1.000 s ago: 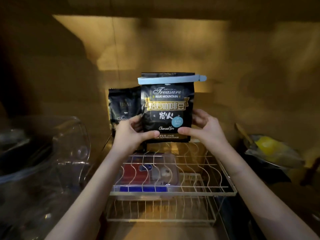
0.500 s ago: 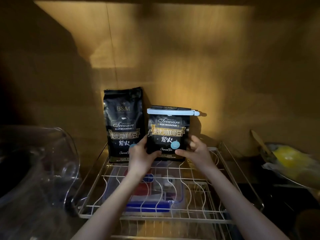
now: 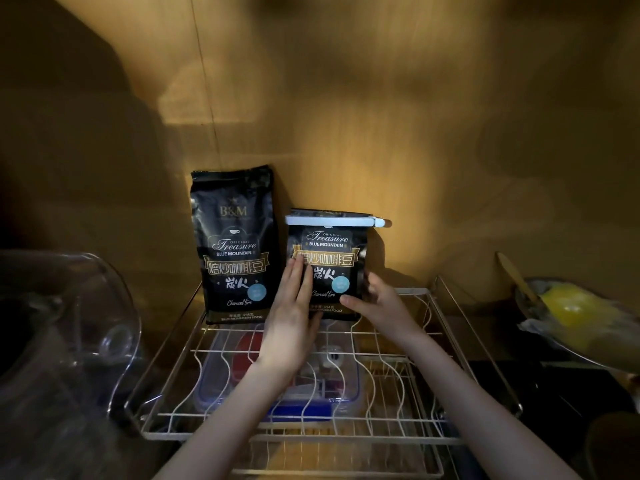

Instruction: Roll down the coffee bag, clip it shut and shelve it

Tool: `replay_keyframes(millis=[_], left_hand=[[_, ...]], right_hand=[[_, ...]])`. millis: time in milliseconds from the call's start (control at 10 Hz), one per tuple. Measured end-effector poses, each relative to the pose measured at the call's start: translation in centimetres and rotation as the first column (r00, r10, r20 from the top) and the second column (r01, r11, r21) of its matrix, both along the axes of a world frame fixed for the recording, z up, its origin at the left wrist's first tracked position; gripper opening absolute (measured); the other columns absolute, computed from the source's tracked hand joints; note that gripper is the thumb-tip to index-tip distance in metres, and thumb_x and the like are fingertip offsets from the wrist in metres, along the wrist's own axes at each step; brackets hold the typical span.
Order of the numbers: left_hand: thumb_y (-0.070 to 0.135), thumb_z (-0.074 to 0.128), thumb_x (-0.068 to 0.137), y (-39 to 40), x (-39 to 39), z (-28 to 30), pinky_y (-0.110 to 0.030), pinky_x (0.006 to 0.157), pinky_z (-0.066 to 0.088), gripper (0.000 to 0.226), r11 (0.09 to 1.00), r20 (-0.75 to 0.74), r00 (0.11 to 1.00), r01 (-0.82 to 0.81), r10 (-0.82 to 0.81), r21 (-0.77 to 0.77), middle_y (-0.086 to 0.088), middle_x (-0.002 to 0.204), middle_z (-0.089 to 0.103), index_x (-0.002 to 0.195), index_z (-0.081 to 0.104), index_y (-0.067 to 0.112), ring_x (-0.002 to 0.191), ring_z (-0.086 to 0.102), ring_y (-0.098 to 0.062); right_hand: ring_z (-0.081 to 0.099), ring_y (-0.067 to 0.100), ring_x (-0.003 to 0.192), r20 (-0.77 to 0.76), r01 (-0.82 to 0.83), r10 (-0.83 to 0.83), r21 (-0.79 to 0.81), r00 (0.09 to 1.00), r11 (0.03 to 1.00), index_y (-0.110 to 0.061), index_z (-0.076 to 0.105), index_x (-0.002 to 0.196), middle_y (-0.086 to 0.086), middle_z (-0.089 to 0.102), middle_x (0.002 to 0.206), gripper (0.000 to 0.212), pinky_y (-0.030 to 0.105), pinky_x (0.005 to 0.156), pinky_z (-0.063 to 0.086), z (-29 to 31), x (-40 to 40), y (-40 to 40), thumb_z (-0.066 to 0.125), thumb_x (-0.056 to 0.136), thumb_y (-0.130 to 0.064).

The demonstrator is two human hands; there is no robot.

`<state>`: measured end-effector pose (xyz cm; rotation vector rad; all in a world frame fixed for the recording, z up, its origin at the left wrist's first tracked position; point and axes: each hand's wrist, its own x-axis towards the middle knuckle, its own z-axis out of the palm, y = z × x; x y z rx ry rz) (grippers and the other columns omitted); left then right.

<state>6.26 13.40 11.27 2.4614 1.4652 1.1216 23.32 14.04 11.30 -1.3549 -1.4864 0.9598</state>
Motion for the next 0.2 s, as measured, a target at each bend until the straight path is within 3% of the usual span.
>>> replay_keyframes(millis=[100,200], left_hand=[[0.018,0.063,0.081,-0.8,-0.1,1.0,-0.031,0.113,0.022,0.07,1.0,0.019,1.0,-0.012,0.013,-0.014,-0.007,0.151,0.02,0.139,0.026,0.008,0.14,0.012,-0.018],[0.028,0.064,0.08,-1.2,-0.3,3.7,-0.037,0.102,0.042,0.058,0.997,0.052,0.996,-0.07,0.072,-0.036,-0.008,0.142,0.043,0.131,0.042,0.014,0.131,0.04,-0.023]], right_hand=[[0.051,0.023,0.119,0.125,0.009,-0.003,-0.054,0.992,0.999,-0.02,0.041,0.127,0.001,0.056,0.125,0.059,0.034,0.091,0.046,2.1,-0.4,-0.9,0.07,0.077,-0.029],[0.039,0.025,0.129,0.158,0.1,-0.101,0.015,0.982,0.995,-0.017,0.027,0.137,-0.003,0.047,0.134,0.075,0.033,0.098,0.041,6.0,-0.7,-2.7,0.07,0.076,-0.028]])
